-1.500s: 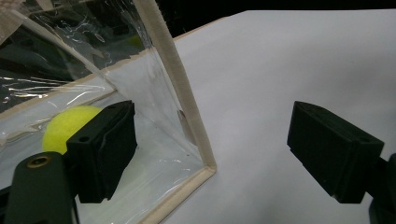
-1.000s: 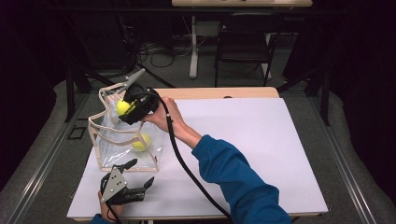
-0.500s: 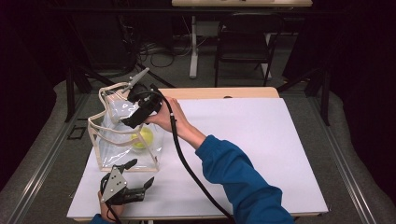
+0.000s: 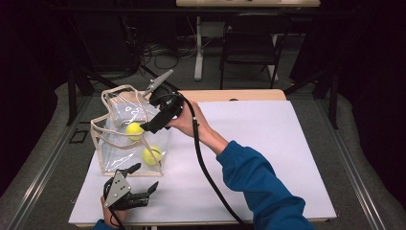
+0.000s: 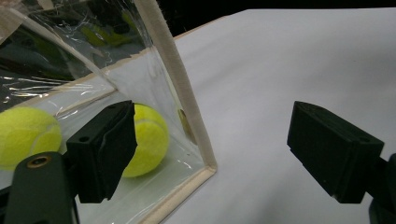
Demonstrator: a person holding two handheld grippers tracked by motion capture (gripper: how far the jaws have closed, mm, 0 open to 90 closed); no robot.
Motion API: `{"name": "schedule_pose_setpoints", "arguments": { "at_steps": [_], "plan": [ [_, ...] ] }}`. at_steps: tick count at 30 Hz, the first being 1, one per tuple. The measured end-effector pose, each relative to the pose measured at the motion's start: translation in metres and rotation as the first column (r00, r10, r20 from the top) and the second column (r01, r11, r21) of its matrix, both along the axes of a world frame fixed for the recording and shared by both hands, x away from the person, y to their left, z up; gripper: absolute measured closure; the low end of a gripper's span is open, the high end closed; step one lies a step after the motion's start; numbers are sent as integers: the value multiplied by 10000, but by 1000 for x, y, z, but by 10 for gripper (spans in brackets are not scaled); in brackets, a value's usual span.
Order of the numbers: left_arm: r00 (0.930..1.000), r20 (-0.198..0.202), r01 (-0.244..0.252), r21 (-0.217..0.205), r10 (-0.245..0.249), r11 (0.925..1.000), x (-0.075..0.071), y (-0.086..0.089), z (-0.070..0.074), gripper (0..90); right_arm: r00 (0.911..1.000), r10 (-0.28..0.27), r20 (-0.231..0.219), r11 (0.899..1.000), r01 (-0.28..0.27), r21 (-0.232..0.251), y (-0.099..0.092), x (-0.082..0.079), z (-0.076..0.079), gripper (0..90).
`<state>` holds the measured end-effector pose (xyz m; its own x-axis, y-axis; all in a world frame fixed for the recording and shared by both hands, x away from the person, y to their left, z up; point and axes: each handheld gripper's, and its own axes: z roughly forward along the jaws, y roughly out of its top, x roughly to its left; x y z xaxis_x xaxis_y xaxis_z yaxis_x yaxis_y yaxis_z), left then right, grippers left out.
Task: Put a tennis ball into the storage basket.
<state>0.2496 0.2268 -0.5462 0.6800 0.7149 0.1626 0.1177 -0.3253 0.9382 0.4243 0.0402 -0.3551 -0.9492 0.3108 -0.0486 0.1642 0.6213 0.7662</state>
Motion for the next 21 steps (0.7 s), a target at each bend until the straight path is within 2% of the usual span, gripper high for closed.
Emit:
{"name": "schedule_pose_setpoints", "arguments": {
  "at_steps": [21],
  "plan": [
    [9999, -61, -81, 54, 81, 10000, -1, 0, -1, 158, 9996, -219, -156, 9992, 214, -340, -47, -12, -22, 0]
  ]
}}
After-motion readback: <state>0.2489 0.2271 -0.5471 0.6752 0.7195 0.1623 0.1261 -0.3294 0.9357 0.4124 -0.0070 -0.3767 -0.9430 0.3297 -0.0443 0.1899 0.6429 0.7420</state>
